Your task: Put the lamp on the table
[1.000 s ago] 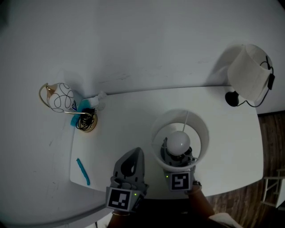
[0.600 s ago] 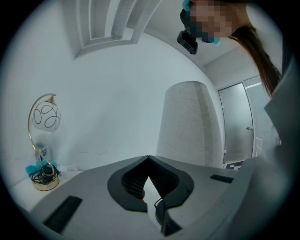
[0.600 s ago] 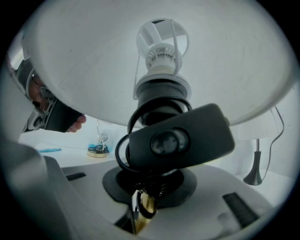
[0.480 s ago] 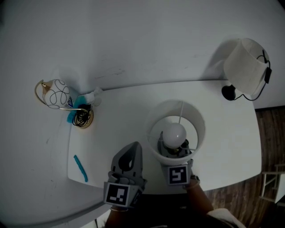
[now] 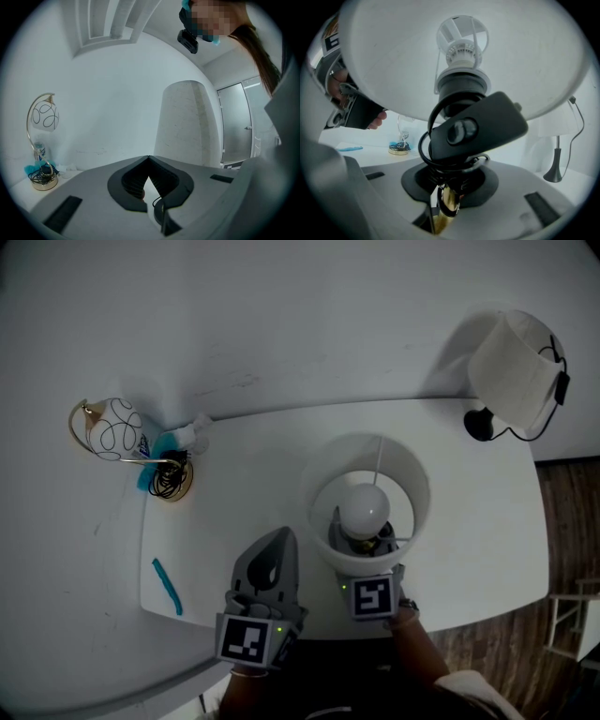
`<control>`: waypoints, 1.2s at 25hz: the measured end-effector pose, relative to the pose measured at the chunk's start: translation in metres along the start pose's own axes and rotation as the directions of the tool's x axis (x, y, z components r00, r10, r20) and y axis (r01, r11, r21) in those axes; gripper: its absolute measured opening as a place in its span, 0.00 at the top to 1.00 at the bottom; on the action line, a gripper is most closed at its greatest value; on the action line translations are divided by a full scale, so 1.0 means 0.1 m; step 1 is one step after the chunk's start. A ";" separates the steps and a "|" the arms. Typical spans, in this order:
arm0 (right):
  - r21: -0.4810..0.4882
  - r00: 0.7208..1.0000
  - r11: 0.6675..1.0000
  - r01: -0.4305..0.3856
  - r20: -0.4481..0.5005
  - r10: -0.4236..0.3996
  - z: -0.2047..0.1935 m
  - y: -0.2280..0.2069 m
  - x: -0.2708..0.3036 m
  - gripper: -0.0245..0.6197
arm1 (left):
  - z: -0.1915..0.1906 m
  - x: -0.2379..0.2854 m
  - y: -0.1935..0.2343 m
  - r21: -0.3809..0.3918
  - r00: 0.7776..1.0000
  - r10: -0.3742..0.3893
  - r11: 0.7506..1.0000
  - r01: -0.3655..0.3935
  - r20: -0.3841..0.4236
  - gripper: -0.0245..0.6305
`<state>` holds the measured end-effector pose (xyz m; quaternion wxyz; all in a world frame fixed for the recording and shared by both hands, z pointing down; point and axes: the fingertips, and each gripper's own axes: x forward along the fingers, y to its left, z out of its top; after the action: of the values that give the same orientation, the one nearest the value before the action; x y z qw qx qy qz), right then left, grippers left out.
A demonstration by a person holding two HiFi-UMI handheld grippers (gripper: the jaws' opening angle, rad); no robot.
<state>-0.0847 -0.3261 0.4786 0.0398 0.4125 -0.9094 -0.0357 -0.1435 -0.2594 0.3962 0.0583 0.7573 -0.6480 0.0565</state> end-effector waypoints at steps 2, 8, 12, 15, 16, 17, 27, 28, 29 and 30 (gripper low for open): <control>-0.001 1.000 1.000 -0.001 -0.003 0.001 -0.01 0.00 0.00 0.81 | -0.01 0.00 -0.01 0.002 1.000 -0.001 1.000 0.001 -0.003 0.96; -0.010 1.000 1.000 0.004 -0.014 -0.004 -0.03 0.00 -0.02 0.79 | -0.01 0.00 -0.02 0.004 1.000 -0.005 1.000 0.005 -0.003 0.96; 0.010 0.999 1.000 0.005 -0.035 -0.005 -0.07 -0.02 -0.05 0.77 | -0.01 0.00 -0.03 0.002 1.000 -0.005 1.000 0.005 -0.005 0.96; 0.017 0.999 1.000 0.005 -0.038 -0.005 -0.08 -0.02 -0.06 0.77 | 0.00 -0.01 -0.04 0.005 1.000 -0.007 1.000 0.007 -0.004 0.96; 0.019 0.999 1.000 0.005 -0.038 -0.004 -0.08 -0.01 -0.06 0.77 | 0.00 -0.02 -0.05 0.005 1.000 -0.008 1.000 0.008 -0.004 0.96; 0.021 0.999 1.000 0.004 -0.039 -0.004 -0.08 -0.01 -0.07 0.77 | 0.00 -0.02 -0.05 0.005 1.000 -0.008 1.000 0.008 -0.004 0.96; 0.048 0.999 0.999 0.008 -0.053 -0.005 -0.11 -0.02 -0.14 0.75 | -0.01 -0.07 -0.07 0.006 1.000 -0.012 1.000 0.012 -0.007 0.96; 0.051 0.999 0.999 0.009 -0.052 -0.007 -0.10 -0.02 -0.15 0.75 | -0.01 -0.08 -0.08 0.006 1.000 -0.013 1.000 0.013 -0.007 0.96; 0.052 0.999 0.999 0.011 -0.051 -0.008 -0.10 -0.02 -0.16 0.75 | -0.01 -0.09 -0.09 0.007 1.000 -0.015 1.000 0.015 -0.006 0.96; 0.052 0.999 0.999 0.011 -0.053 -0.009 -0.10 -0.02 -0.17 0.75 | -0.01 -0.10 -0.10 0.008 1.000 -0.017 1.000 0.017 -0.005 0.96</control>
<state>-0.0707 -0.3149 0.4878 0.0529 0.4187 -0.9066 -0.0014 -0.1354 -0.2483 0.3951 0.0573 0.7627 -0.6413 0.0606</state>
